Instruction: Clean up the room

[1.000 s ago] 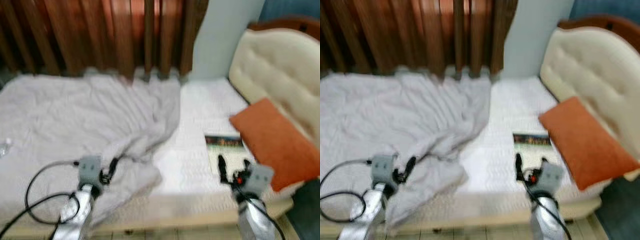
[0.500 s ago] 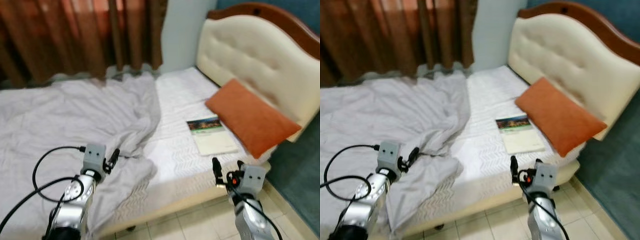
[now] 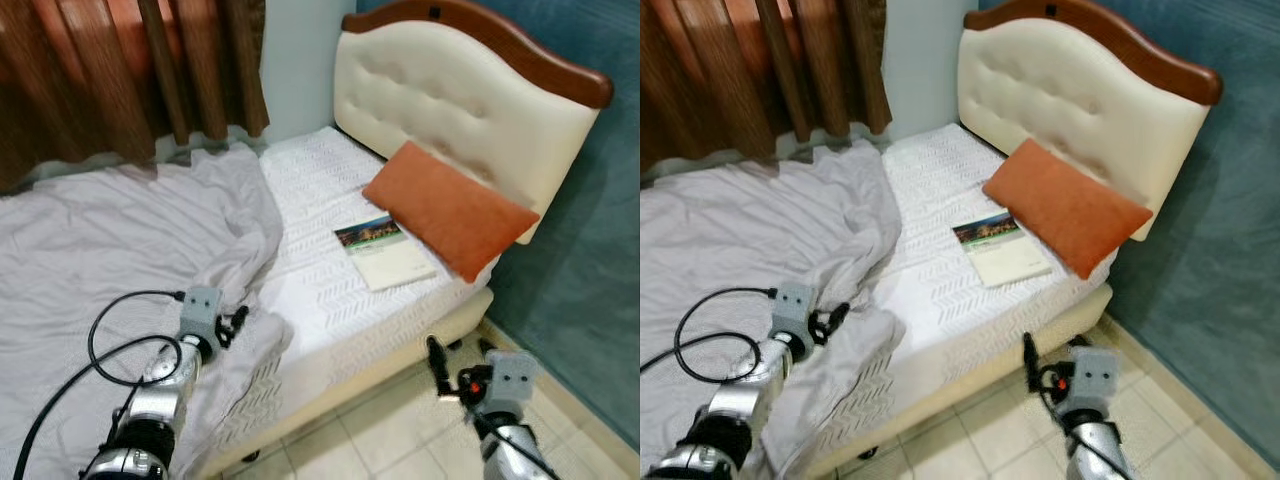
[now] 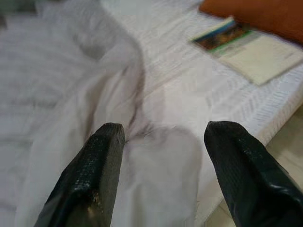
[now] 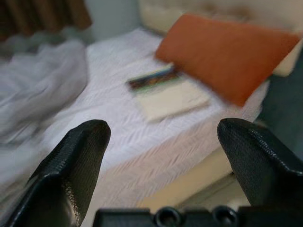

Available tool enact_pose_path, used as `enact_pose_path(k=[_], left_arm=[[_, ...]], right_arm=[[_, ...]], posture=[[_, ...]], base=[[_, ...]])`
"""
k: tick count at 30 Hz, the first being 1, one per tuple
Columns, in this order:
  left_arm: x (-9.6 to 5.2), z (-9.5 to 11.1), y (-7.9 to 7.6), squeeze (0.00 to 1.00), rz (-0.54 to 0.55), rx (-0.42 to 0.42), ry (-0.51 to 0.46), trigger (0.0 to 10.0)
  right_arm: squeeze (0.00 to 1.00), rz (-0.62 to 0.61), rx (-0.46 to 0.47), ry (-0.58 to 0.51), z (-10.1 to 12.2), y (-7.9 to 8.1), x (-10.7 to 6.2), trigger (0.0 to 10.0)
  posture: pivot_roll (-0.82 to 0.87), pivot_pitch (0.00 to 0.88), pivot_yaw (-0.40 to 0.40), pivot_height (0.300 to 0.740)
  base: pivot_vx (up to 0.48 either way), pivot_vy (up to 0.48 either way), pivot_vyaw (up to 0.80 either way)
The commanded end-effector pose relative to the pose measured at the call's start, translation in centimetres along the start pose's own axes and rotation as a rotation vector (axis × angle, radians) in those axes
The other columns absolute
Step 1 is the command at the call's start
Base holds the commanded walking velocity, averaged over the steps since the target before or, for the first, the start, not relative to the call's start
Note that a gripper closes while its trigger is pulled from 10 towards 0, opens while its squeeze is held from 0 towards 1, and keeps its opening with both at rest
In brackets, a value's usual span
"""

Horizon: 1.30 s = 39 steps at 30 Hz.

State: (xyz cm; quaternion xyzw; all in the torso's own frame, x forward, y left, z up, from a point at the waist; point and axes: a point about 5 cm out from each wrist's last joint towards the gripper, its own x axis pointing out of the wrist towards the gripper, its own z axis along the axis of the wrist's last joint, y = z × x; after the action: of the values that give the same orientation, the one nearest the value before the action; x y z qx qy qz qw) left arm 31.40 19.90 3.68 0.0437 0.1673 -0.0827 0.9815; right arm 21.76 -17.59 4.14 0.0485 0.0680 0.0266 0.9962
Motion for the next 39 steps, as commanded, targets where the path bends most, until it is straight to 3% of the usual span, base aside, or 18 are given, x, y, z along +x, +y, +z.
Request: enact_pose_path(k=[1,7,9,10,11,15,17,18,23,28,29,30,31,33,39], left_arm=[[0.2,-0.4,-0.6,0.0,0.004,-0.01,0.017,10.0],[0.9,0.8,-1.4,0.0,0.013,0.088,-0.046,10.0],[1.2,1.7,-2.4,0.0,-0.047,0.198,-0.087,10.0],[1.2,1.7,-2.4,0.0,-0.047,0.198,-0.087,10.0],[1.4,2.3,-2.9,0.0,-0.083,0.277,-0.11,10.0],[1.6,2.6,-2.0,0.0,-0.054,0.409,-0.078,10.0],[1.7,2.9,-1.5,0.0,-0.033,0.428,-0.074,10.0],[1.8,3.8,-0.9,0.0,-0.021,0.439,-0.091,10.0],[2.1,6.0,1.2,0.0,0.066,0.448,-0.11,10.0],[2.1,7.0,2.4,0.0,0.15,0.475,-0.129,10.0],[2.2,7.3,2.5,0.0,0.158,0.409,-0.132,10.0],[2.2,7.3,2.5,0.0,0.158,0.409,-0.132,10.0],[2.4,6.9,2.1,0.0,0.127,0.304,-0.117,10.0],[2.4,6.7,1.8,0.0,0.119,0.307,-0.107,10.0],[2.1,6.0,2.7,0.0,0.211,0.532,-0.055,10.0]], right_arm=[[0.0,0.022,-0.009,-0.009,0.9,0.1,-0.4,10.0],[0.0,0.047,-0.036,0.036,1.6,-0.4,-3.2,10.0],[0.0,0.064,-0.039,0.063,1.4,0.0,-4.1,10.0],[0.0,0.064,-0.039,0.063,1.4,0.0,-4.1,10.0],[0.0,0.072,-0.028,0.076,1.5,0.6,-5.1,10.0],[0.0,0.073,0.0,0.107,1.7,1.5,-6.6,10.0],[0.0,0.071,0.011,0.127,1.5,1.8,-7.0,10.0],[0.0,0.076,0.021,0.139,1.7,2.3,-7.8,10.0],[0.0,0.074,0.065,0.185,2.5,3.7,-10.1,10.0],[0.0,0.055,0.079,0.211,2.5,3.9,-11.2,10.0],[0.0,0.046,0.081,0.23,2.6,3.9,-11.9,10.0],[0.0,0.046,0.081,0.23,2.6,3.9,-11.9,10.0],[0.0,0.051,0.08,0.245,2.7,4.1,-12.5,10.0],[0.0,0.05,0.08,0.255,2.7,4.2,-12.8,10.0],[0.0,0.04,0.082,0.284,2.7,4.3,-13.5,10.0]], posture=[[-0.19,0.145,-0.048,0.74],[-0.26,0.242,-0.119,0.74],[-0.27,0.285,-0.117,0.74],[-0.27,0.285,-0.117,0.74],[-0.27,0.313,-0.11,0.74],[-0.28,0.408,-0.101,0.74],[-0.29,0.448,-0.103,0.74],[-0.29,0.528,-0.101,0.74],[-0.28,0.621,-0.092,0.74],[-0.29,0.653,-0.1,0.74],[-0.3,0.664,-0.105,0.74],[-0.3,0.664,-0.105,0.74],[-0.3,0.667,-0.106,0.74],[-0.3,0.667,-0.106,0.74],[-0.31,0.662,-0.109,0.74]], base=[[0.0,0.0,0.0],[0.0,0.0,0.0],[0.0,0.0,0.0],[0.0,0.0,0.0],[0.0,0.0,0.0],[0.0,0.0,0.0],[0.0,0.0,0.0],[0.0,0.0,0.0],[0.0,0.0,0.0],[0.0,0.0,0.0],[0.0,0.0,0.0],[0.0,0.0,0.0],[0.0,0.0,0.0],[0.0,0.0,0.0],[0.0,0.0,0.0]])
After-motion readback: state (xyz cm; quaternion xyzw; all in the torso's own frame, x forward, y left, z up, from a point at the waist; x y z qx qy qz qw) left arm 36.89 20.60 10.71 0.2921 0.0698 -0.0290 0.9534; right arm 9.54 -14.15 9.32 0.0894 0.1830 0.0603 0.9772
